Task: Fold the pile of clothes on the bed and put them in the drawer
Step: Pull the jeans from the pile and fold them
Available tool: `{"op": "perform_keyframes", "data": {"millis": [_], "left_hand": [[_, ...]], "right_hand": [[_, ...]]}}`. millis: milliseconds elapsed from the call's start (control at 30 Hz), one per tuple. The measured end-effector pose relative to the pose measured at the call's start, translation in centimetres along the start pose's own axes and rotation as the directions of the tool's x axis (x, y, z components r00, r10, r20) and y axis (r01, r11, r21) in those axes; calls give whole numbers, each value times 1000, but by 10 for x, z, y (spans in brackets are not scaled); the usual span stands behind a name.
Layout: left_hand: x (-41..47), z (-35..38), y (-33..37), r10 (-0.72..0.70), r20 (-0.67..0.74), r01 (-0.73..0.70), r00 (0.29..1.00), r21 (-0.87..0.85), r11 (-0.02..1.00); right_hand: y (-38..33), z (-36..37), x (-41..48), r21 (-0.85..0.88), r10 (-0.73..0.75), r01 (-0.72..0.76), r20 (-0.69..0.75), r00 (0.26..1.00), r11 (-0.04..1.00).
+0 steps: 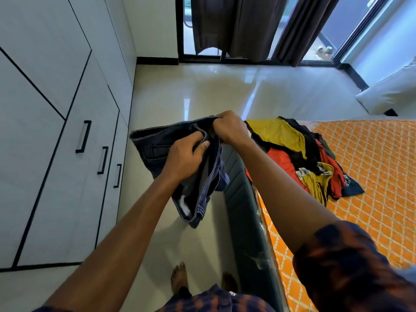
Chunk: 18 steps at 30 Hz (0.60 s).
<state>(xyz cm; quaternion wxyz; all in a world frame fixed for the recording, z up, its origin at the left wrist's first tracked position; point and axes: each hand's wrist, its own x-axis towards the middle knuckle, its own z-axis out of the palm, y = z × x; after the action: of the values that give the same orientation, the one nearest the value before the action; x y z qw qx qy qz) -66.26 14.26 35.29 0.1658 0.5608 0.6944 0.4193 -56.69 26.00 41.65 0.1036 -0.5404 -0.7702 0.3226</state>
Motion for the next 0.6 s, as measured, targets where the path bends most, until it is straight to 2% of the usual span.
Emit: {"op": "perform_keyframes", "data": {"millis": [133, 167, 233, 333, 467, 600], "left_hand": [[-5, -4, 4, -32, -105, 26, 994, -57, 998], [-4, -6, 7, -39, -129, 32, 991, -60, 998], [-2, -6, 8, -38, -127, 33, 991, -36, 999], [1, -4, 9, -63, -131, 62, 989, -8, 998], [4, -6, 8, -83, -99, 84, 992, 13, 996], [1, -13, 11, -15, -86, 11, 996, -47, 999]], "right_hand": [[-1, -3, 3, -146, -9, 6, -17, 1000, 989], [0, -5, 5, -119, 2, -2, 2, 1000, 993], [-2, -3, 5, 66, 40, -48, 121, 992, 997], [-7, 7, -7, 260, 16, -78, 235, 972, 962], [-5, 21, -13, 192, -12, -47, 297, 955, 980], [0, 10, -12, 288, 55, -181, 396, 916, 940]]}}
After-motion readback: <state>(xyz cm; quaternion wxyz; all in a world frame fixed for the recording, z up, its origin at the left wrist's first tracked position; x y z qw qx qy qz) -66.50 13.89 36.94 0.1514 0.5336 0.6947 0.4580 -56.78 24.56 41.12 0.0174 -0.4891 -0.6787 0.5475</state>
